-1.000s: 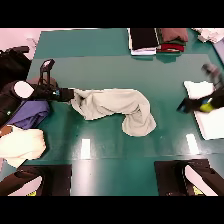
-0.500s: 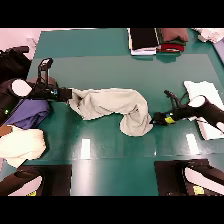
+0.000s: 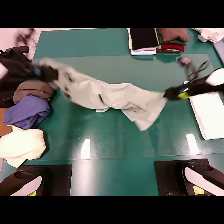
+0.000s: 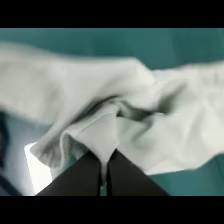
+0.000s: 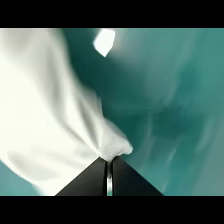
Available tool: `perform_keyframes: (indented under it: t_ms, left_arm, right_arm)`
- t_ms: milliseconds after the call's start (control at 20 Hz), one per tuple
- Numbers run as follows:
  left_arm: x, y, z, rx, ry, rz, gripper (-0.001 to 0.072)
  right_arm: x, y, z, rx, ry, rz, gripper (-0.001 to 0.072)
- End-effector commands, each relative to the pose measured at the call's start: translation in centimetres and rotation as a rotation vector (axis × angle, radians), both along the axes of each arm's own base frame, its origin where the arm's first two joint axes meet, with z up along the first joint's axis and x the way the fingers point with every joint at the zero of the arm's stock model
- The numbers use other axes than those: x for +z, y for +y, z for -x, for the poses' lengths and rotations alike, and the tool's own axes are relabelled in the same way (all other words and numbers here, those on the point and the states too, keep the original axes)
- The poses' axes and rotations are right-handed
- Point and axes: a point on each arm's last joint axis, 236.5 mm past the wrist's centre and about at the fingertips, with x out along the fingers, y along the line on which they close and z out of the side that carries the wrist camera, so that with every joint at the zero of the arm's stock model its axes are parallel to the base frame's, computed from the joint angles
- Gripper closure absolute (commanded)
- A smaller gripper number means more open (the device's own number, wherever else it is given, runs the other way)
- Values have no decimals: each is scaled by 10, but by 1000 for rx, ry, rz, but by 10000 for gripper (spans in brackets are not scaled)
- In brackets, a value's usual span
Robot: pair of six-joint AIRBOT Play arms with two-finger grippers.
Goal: Fold the shirts.
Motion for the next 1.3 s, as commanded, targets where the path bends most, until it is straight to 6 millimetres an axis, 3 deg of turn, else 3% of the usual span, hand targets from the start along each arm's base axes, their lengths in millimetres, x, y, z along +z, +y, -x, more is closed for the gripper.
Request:
perform_keyframes:
  t_ms: [0,150,250,400,450,550,650,700,800,950,1100,1200,1250]
  left_arm:
    - [140,24,25,40,-314,-22,683]
    - [248,36,90,50,-577,37,683]
    - [296,46,137,56,-714,67,683]
    - [347,58,198,63,-875,103,684]
    - [356,60,209,64,-906,110,684]
    - [358,61,210,68,-909,106,684]
    - [329,57,177,71,-801,71,684]
    - [304,52,152,64,-710,49,683]
    - [229,39,90,47,-467,-6,683]
    - [88,19,14,15,-89,-71,683]
    - [-53,7,-35,2,188,-114,683]
    - [-117,3,-62,-9,258,-142,683]
    - [-136,1,-73,-7,274,-148,683]
  right_arm:
    - [134,-49,4,-109,-314,104,698]
    - [233,-64,37,-175,-555,152,698]
    - [278,-70,63,-213,-668,184,698]
    - [314,-78,95,-262,-726,232,698]
    - [320,-81,102,-275,-729,246,698]
    - [323,-85,104,-297,-707,244,698]
    - [309,-85,94,-300,-637,204,698]
    - [295,-82,85,-279,-580,174,698]
    - [254,-78,65,-244,-409,123,698]
    - [160,-63,31,-179,-114,43,698]
    - [41,-55,13,-146,182,40,698]
    - [-17,-56,-3,-146,272,59,698]
    - [-37,-55,-15,-148,293,55,698]
